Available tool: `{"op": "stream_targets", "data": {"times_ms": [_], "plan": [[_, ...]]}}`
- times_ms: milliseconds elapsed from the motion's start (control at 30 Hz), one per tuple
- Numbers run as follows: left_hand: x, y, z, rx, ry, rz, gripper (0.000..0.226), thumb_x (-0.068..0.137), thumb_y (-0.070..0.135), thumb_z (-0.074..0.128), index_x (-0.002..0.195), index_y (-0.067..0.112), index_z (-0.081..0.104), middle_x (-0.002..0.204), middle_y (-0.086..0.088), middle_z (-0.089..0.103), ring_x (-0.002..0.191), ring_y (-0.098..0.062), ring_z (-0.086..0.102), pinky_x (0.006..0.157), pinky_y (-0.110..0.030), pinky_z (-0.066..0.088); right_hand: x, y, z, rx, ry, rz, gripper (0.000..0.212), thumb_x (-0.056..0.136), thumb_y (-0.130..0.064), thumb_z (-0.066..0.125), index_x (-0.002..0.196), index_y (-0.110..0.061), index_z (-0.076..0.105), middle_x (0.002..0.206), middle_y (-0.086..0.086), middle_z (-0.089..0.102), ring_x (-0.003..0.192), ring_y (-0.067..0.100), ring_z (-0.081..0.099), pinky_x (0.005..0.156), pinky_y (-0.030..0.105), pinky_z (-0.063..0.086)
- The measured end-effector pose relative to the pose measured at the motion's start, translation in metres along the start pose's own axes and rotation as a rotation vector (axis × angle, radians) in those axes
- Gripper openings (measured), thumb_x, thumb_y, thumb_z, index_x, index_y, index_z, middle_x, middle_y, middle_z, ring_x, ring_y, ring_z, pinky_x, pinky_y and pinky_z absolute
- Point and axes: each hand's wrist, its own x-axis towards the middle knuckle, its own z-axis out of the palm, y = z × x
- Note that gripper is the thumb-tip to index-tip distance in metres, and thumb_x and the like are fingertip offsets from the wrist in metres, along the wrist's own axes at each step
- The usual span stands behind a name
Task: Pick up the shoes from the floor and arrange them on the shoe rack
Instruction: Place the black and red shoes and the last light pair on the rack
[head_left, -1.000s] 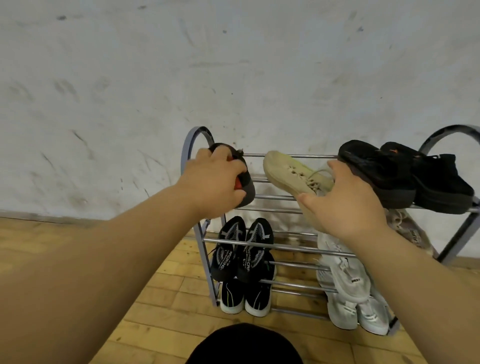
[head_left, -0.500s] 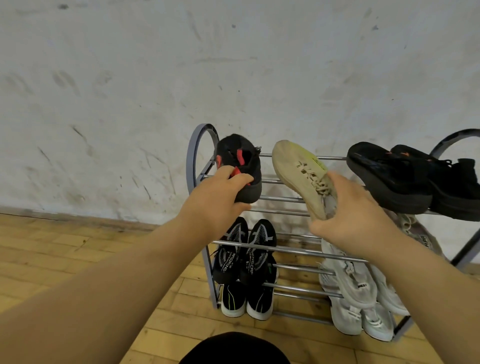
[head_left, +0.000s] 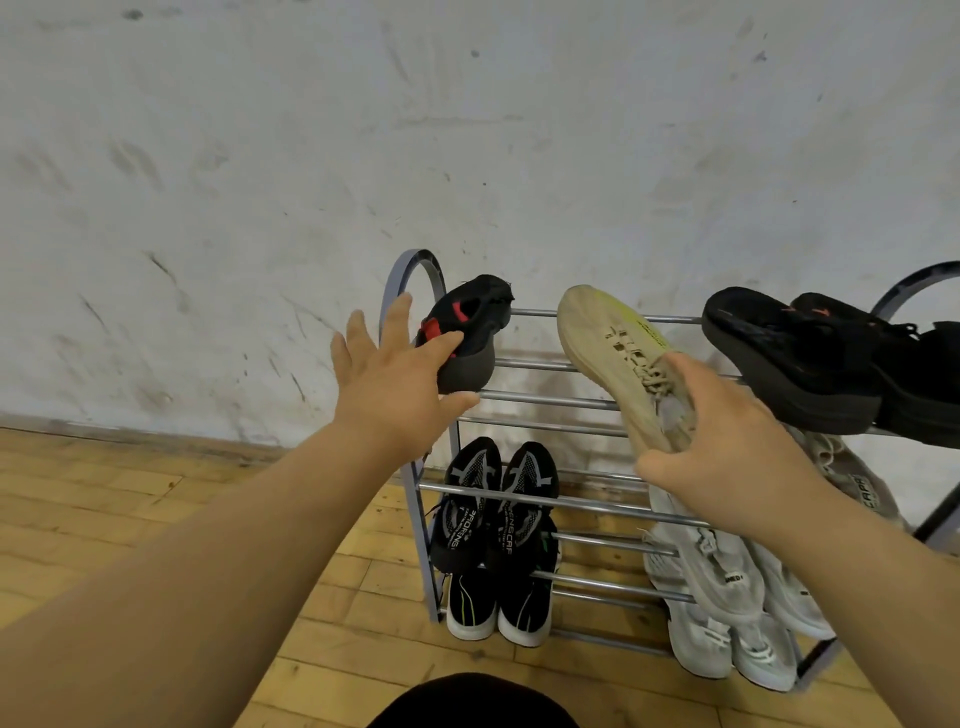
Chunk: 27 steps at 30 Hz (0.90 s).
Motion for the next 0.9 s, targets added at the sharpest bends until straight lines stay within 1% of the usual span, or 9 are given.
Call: {"op": "stream_targets", "data": {"times_ms": [67,200,267,400,533,633,800,867,900], "plan": [[0.0,-0.003,0.003,-0.223,-0.054,-0.028,0.066,0.095,0.069,0.049,0.155,0.049,0.03,0.169,0.007,-0.019,0.148,-0.043,0.022,0.119,-0.055,0.027,-0.002,-0.001,-0.002,0.013,0.005,-0.013,0.099,0.075,-0.035,0.077,0.158,-0.035,0.024,0.149,-0.004,0.046,0.128,0.02,0.043,0.097,0.035,0.042],[0.0,-0.003,0.008,-0.29,-0.012,-0.021,0.059,0.1,0.061,0.045,0.155,0.048,0.03,0.169,0.009,-0.022,0.139,-0.041,0.036,0.111,-0.05,0.039,-0.004,-0.006,-0.008,0.293,-0.035,0.0,0.085,0.082,-0.019,0.075,0.154,-0.041,0.036,0.123,-0.02,0.054,0.101,0.005,0.059,0.072,0.01,0.042],[-0.001,-0.003,0.008,-0.295,-0.015,-0.019,0.059,0.1,0.061,0.044,0.156,0.048,0.03,0.169,0.009,-0.021,0.138,-0.042,0.035,0.111,-0.051,0.038,-0.006,-0.006,-0.014,0.594,-0.166,0.031,0.088,0.078,-0.005,0.077,0.147,-0.049,0.045,0.123,-0.022,0.058,0.097,0.001,0.069,0.07,0.012,0.05],[-0.001,-0.012,0.006,-0.311,-0.058,0.004,0.056,0.103,0.057,0.038,0.157,0.05,0.025,0.168,0.014,-0.024,0.141,-0.042,0.032,0.111,-0.052,0.036,-0.012,0.009,-0.038,0.913,-0.439,0.027,0.08,0.056,0.0,0.066,0.119,-0.048,0.073,0.121,0.004,0.074,0.094,0.016,0.075,0.072,0.027,0.059],[0.0,-0.025,0.006,-0.344,-0.1,0.041,0.055,0.106,0.051,0.036,0.158,0.051,0.02,0.166,0.018,-0.028,0.148,-0.037,0.027,0.117,-0.05,0.031,-0.019,0.038,-0.052,0.798,-0.759,0.059,0.078,0.043,-0.01,0.073,0.117,-0.035,0.077,0.126,0.004,0.073,0.109,0.03,0.07,0.091,0.044,0.054],[-0.001,-0.024,0.006,-0.336,-0.106,0.034,0.054,0.107,0.049,0.037,0.158,0.052,0.019,0.166,0.016,-0.028,0.147,-0.036,0.03,0.116,-0.048,0.033,-0.023,0.04,-0.043,0.621,-0.861,0.095,0.074,0.052,-0.01,0.075,0.118,-0.043,0.076,0.128,-0.008,0.072,0.117,0.02,0.068,0.095,0.035,0.056],[-0.005,-0.015,0.008,-0.325,-0.066,0.027,0.054,0.107,0.048,0.036,0.158,0.051,0.018,0.167,0.014,-0.026,0.141,-0.039,0.034,0.113,-0.048,0.034,-0.023,0.025,-0.001,0.446,-0.71,0.122,0.061,0.074,-0.013,0.073,0.123,-0.049,0.069,0.108,-0.012,0.074,0.079,-0.006,0.068,0.066,0.013,0.049],[-0.005,-0.015,0.009,-0.321,-0.055,0.026,0.054,0.107,0.049,0.035,0.158,0.052,0.018,0.168,0.014,-0.025,0.14,-0.039,0.035,0.112,-0.048,0.035,-0.018,0.017,0.023,0.405,-0.574,0.113,0.057,0.087,-0.01,0.07,0.13,-0.047,0.062,0.096,-0.014,0.067,0.061,-0.009,0.062,0.054,0.007,0.042],[-0.005,-0.015,0.01,-0.322,-0.05,0.024,0.054,0.107,0.049,0.035,0.158,0.052,0.018,0.168,0.014,-0.025,0.139,-0.039,0.035,0.111,-0.048,0.035,-0.015,0.012,0.036,0.385,-0.493,0.108,0.057,0.089,-0.01,0.067,0.134,-0.045,0.058,0.097,-0.017,0.064,0.063,-0.007,0.061,0.054,0.005,0.041]]}}
